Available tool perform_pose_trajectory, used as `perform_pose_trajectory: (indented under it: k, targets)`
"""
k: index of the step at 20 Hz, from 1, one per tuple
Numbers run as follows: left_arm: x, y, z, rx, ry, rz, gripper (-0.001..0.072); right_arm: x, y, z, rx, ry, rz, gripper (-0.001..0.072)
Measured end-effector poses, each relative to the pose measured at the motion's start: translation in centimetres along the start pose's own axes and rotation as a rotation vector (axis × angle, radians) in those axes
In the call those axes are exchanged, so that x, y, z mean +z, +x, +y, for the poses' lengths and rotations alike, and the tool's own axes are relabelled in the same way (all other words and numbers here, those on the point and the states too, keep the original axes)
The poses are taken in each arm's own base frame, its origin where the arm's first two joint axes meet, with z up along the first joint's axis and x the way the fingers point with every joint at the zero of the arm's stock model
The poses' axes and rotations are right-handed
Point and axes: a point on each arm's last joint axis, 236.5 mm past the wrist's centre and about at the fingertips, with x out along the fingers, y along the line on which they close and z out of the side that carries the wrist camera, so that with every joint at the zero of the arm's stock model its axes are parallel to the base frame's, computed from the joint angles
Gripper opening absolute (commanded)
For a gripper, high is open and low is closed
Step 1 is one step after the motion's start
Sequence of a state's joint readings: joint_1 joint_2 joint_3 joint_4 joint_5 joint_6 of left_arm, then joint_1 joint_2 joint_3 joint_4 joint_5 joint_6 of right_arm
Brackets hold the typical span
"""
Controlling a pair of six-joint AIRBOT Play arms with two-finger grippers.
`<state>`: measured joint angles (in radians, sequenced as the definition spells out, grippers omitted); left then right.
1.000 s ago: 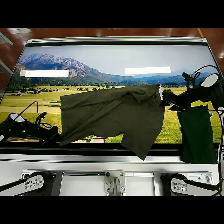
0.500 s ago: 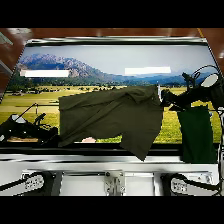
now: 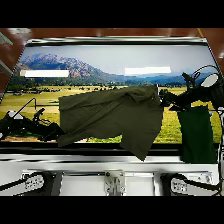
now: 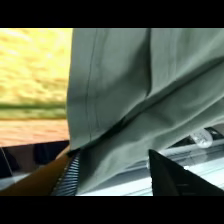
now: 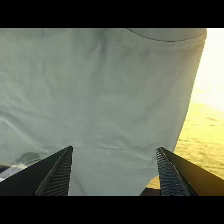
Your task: Fold the shirts.
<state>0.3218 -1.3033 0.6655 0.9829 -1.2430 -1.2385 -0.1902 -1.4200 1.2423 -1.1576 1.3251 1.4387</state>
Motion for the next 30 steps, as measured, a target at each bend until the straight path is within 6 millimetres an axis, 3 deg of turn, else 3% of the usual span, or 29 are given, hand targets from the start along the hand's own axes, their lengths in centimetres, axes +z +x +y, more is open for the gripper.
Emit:
perform_pose_trajectory:
  k: [9,11,12,23,30]
  targets:
    - [-2.7,-3.0,3.1,-0.057,-0.175,0.066,0.0562,-0.6,0.0,-0.3,-0.012,-0.025,0.026,0.0638]
    - [-3.3,-2.5,3.1,-0.079,-0.198,0.077,0.0570,-0.6,0.0,-0.3,-0.012,-0.027,0.025,0.0637]
    - [-3.6,-2.1,3.3,-0.081,-0.206,0.077,0.0625,-0.6,0.0,-0.3,-0.013,-0.029,0.026,0.0637]
    - [-3.0,0.4,3.0,-0.125,-0.211,0.005,0.0619,-0.6,0.0,-0.2,-0.010,-0.023,0.026,0.0637]
    - [-3.0,0.6,3.0,-0.121,-0.164,0.002,0.0619,-0.7,0.0,0.1,0.003,-0.019,0.028,0.0637]
